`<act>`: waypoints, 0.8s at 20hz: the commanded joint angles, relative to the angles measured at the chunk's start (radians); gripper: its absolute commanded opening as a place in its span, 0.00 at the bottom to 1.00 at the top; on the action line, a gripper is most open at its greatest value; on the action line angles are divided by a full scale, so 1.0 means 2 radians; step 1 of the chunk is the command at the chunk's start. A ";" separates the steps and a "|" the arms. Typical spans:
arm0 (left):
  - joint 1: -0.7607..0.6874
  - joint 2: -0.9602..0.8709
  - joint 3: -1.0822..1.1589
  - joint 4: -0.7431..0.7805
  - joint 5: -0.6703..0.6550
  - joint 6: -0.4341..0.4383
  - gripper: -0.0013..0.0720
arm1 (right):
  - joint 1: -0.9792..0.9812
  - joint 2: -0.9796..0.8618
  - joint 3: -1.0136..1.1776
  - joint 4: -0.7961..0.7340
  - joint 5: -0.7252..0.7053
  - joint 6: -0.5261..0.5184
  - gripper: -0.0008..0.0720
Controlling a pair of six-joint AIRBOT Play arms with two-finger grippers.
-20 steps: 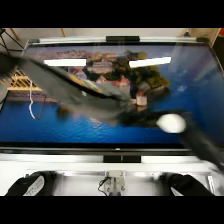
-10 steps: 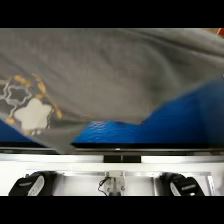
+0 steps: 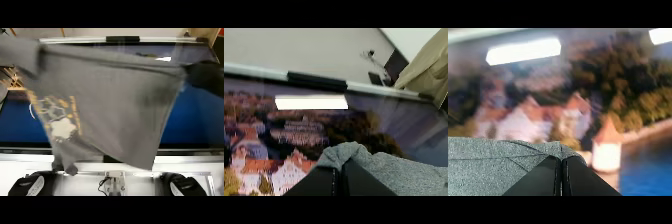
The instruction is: Fold the shirts.
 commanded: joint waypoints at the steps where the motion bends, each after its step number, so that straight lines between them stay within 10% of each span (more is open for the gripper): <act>1: -0.025 -0.056 -0.117 -0.023 0.048 -0.011 0.06 | 0.000 -0.133 0.001 -0.021 -0.037 0.031 0.08; 6: -0.139 -0.204 -0.167 -0.066 0.141 -0.006 0.06 | -0.007 -0.258 0.001 -0.015 -0.134 0.099 0.08; 11: -0.198 -0.318 -0.166 -0.075 0.151 -0.008 0.11 | -0.006 -0.331 0.001 0.020 -0.073 0.072 0.13; 13: -0.178 -0.322 -0.163 -0.076 0.078 -0.008 0.87 | -0.013 -0.333 0.003 0.076 -0.066 -0.005 0.70; 16: -0.070 -0.317 -0.099 -0.017 -0.152 -0.008 0.99 | -0.057 -0.295 0.039 0.090 0.035 -0.105 0.77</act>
